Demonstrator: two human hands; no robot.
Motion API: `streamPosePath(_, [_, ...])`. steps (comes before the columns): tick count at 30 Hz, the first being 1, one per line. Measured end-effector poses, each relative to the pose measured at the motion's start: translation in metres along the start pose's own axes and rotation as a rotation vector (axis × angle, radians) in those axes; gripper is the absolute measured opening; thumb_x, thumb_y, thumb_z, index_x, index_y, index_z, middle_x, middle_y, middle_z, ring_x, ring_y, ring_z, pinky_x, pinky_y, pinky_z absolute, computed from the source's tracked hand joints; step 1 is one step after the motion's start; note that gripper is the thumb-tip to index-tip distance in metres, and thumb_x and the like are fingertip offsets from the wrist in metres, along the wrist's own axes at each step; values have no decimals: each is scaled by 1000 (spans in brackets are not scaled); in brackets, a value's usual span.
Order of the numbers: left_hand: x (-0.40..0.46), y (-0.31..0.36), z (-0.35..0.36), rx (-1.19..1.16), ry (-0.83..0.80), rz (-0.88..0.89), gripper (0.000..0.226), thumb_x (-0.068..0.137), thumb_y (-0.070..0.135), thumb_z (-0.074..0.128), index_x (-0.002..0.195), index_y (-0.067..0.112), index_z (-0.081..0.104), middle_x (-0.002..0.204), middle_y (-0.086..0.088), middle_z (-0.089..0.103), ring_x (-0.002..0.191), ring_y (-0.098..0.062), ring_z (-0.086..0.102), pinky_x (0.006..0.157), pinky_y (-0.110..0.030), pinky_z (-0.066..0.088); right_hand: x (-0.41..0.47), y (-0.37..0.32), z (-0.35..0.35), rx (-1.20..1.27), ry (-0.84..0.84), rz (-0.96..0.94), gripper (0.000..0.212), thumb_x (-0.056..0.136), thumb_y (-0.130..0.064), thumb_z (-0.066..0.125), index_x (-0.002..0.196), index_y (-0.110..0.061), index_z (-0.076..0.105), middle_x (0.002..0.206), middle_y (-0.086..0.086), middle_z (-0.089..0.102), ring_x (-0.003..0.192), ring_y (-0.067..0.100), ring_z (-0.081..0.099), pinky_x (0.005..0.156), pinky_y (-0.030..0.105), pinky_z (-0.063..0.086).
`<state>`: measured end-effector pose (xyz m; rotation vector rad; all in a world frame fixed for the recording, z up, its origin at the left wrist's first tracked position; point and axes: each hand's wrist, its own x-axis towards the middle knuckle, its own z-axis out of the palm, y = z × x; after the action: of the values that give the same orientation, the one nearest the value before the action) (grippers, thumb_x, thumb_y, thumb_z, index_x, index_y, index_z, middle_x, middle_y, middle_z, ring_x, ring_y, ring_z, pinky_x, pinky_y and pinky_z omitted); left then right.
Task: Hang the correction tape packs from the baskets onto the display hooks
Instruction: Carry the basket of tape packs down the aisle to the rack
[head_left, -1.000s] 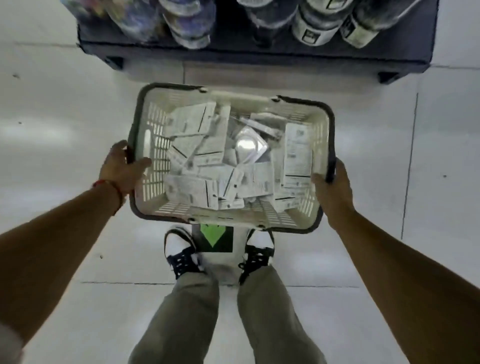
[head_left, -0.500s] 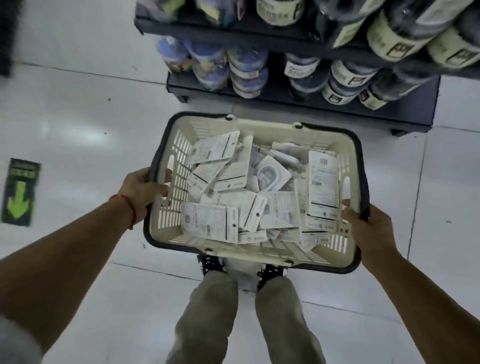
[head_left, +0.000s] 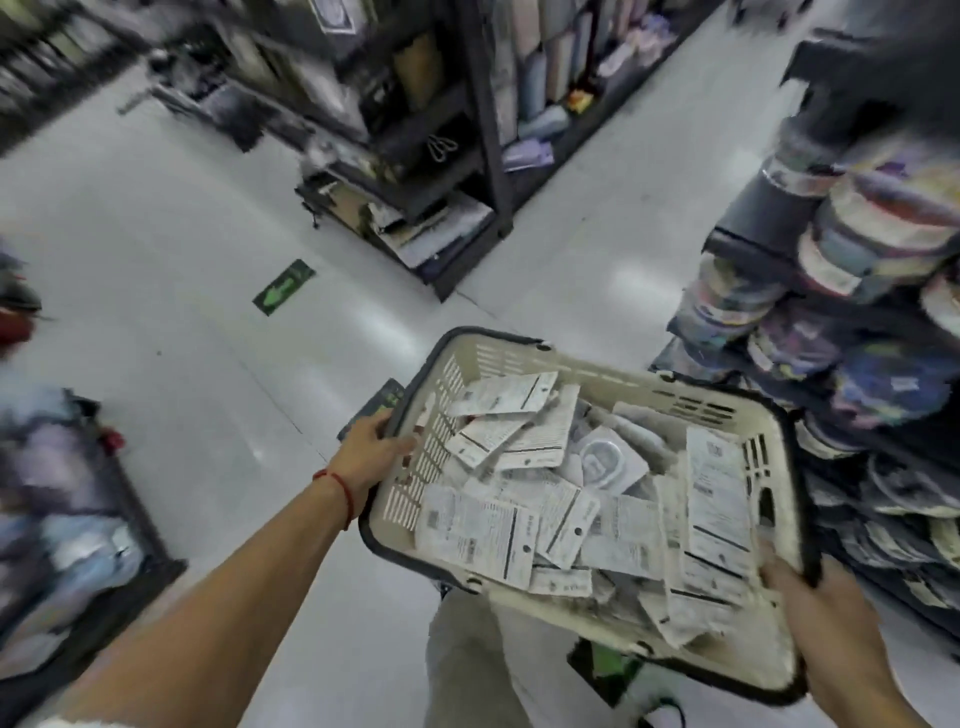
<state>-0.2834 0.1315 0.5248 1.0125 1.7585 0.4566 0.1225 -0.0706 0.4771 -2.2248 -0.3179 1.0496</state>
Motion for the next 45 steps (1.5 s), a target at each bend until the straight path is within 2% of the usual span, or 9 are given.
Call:
streamPosePath(5, [79,28,-85,-179,44,-40,23,94,-4,68,111,9,75,99,-19,79,77,-33,74,75,-47,63,10,-116,93,-10,-14,-185,17,99,-13,70,113,-18,78,101,11,76,92,31,70,82,42,54])
streamPosePath(9, [156,74,-138,-224,-1,-61,28,90,-4,70,109,15,76,98,-8,82,81,-34,79,69,-43,65,15,-195,155,42,23,-207,10,97,-20,72,98,-28,76,87,-7,75,80,18,70,65,32,51])
streamPosePath(17, [324,213,-148,-159,-133,-7,44,84,-18,64,110,16,75,105,-5,81,82,-28,79,64,-38,64,120,-319,231,142,121,-160,12,95,-20,72,106,-25,77,85,-1,78,77,24,74,64,34,56])
streamPosePath(22, [417,326,-91,-111,-69,15,41,84,-17,60,109,11,76,102,-16,80,77,-29,77,67,-39,63,228,-394,240,233,150,-85,6,94,-33,75,99,-30,76,78,-7,78,68,14,72,63,31,55])
streamPosePath(27, [499,463,-24,-98,-132,83,59,77,-21,54,106,22,81,99,-4,82,87,-24,79,72,-38,65,323,-482,225,302,260,-33,9,91,-31,77,85,-25,75,71,-12,72,56,0,61,53,24,43])
streamPosePath(32, [591,596,53,-71,-221,116,54,76,-20,57,90,25,83,95,-6,82,86,-28,78,79,-41,64,422,-574,197,378,335,-14,19,89,-21,79,108,-24,79,81,-1,78,75,19,72,75,34,56])
streamPosePath(37, [702,724,146,-80,-350,130,46,78,-24,53,92,14,75,75,-6,77,64,-23,73,55,-30,62,528,-673,170,370,453,-15,11,81,-34,80,90,-38,79,77,-6,80,77,21,77,75,43,63])
streamPosePath(40, [760,808,202,-68,-439,134,47,80,-26,47,97,9,73,80,-8,74,68,-21,68,61,-30,62,583,-733,155,368,551,-27,10,87,-23,79,89,-33,77,87,-3,79,83,24,76,79,45,63])
streamPosePath(45, [840,936,292,-18,-511,164,49,80,-25,49,105,9,73,95,-11,72,76,-24,67,71,-35,61,685,-817,125,383,645,8,9,86,-20,78,89,-28,75,81,-7,76,70,13,74,66,30,57])
